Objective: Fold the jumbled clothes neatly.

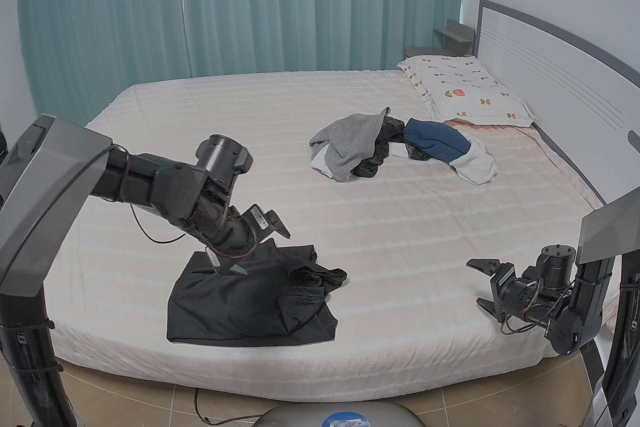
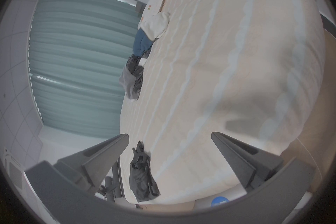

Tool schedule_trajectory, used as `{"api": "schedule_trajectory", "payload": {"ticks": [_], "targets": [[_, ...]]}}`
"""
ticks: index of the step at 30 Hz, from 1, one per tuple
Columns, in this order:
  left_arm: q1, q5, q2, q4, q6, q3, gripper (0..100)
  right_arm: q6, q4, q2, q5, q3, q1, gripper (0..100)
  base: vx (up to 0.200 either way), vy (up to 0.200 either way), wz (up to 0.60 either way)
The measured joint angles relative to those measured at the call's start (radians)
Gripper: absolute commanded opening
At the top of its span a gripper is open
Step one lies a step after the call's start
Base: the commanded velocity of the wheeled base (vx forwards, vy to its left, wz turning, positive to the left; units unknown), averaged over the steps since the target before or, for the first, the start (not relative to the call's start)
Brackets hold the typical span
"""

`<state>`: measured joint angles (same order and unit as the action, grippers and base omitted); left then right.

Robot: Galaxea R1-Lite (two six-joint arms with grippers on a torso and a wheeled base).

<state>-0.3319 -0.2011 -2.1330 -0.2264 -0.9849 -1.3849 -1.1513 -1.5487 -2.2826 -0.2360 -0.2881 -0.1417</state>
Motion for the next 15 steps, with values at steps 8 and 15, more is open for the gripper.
{"api": "schedule_trajectory", "payload": {"ticks": [8, 15], "targets": [[0.169, -0.163, 0.04, 0.241, -0.026, 0.27, 100, 0.083, 0.209, 0.074, 0.034, -0.074, -0.144, 100, 0.0, 0.2, 0.0], [0.253, -0.235, 0.061, 0.52, -0.036, 0.487, 100, 0.157, 0.448, 0.126, 0.098, -0.258, -0.252, 100, 0.0, 0.2, 0.0]]}}
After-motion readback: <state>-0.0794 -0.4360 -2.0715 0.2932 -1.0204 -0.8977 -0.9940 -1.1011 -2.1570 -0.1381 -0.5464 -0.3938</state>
